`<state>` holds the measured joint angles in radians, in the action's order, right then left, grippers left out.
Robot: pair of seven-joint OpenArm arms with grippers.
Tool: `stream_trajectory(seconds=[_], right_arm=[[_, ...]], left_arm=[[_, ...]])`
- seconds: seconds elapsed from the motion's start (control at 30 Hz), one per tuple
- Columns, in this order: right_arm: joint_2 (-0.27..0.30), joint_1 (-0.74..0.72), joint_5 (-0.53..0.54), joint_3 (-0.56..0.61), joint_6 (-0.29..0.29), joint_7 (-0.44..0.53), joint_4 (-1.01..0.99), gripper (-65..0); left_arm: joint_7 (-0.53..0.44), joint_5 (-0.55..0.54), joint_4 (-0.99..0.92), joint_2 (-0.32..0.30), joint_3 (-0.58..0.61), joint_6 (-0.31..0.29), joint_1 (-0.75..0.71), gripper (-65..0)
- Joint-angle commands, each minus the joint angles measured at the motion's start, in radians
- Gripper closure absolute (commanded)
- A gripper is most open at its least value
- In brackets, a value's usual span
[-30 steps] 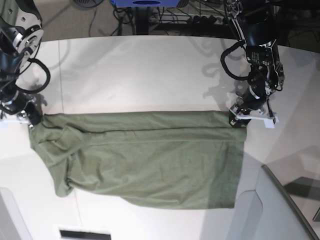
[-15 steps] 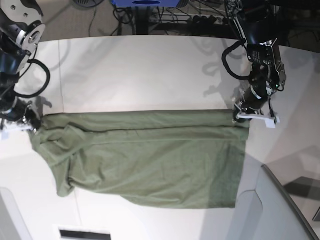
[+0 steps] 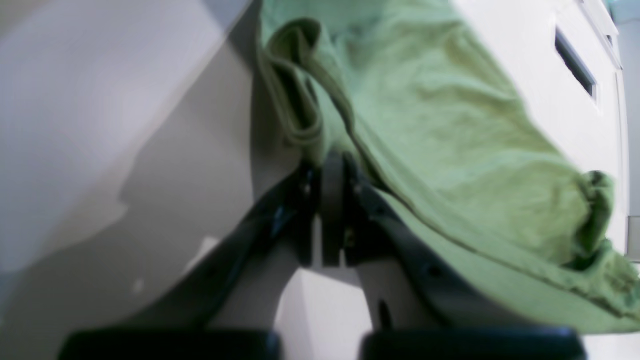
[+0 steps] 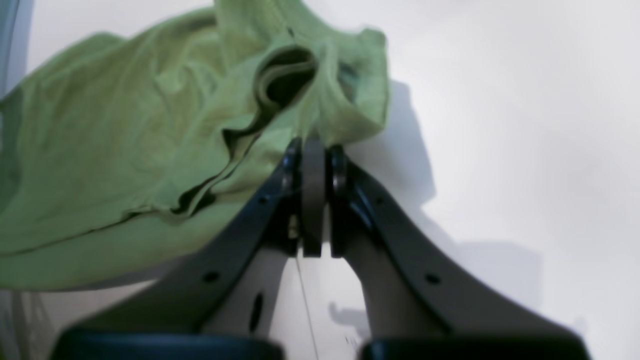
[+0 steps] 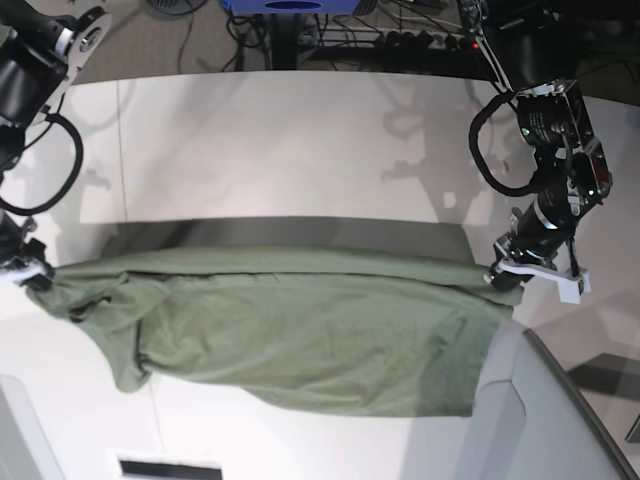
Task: Layout the t-shirt on the table in an organized manner, then fold the t-shirt properly
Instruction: 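Lift the folded shirt with both grippers and pull it taut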
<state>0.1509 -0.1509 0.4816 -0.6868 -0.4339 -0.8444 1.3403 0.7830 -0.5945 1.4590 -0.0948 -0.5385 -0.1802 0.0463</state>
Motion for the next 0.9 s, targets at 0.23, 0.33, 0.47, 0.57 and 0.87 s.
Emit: stream_trajectory(seconds=[0.23, 0.33, 0.47, 0.57, 0.87], right_arm=[[0.008, 0.040, 0.013, -0.040, -0.003, -0.043, 0.052, -0.2], [0.008, 0.049, 0.015, -0.040, -0.003, -0.043, 0.044, -0.2], [0.008, 0.055, 0.015, -0.040, -0.003, -0.048, 0.054, -0.2], [0.008, 0.038, 0.015, -0.032, -0.003, -0.049, 0.054, -0.2], [0.009, 0.066, 0.015, -0.040, -0.003, -0.085, 0.060, -0.2]], left_arm=[[-0.029, -0.008, 0.009, -0.010, -0.041, 0.000, -0.046, 0.0], [-0.030, -0.008, 0.012, -0.015, -0.042, 0.000, -0.070, 0.0], [-0.030, -0.008, 0.016, -0.013, -0.042, 0.000, -0.090, 0.0], [-0.030, -0.008, 0.016, -0.016, -0.042, 0.000, -0.078, 0.0], [-0.029, -0.009, 0.049, -0.036, -0.042, 0.000, -0.112, 0.0]])
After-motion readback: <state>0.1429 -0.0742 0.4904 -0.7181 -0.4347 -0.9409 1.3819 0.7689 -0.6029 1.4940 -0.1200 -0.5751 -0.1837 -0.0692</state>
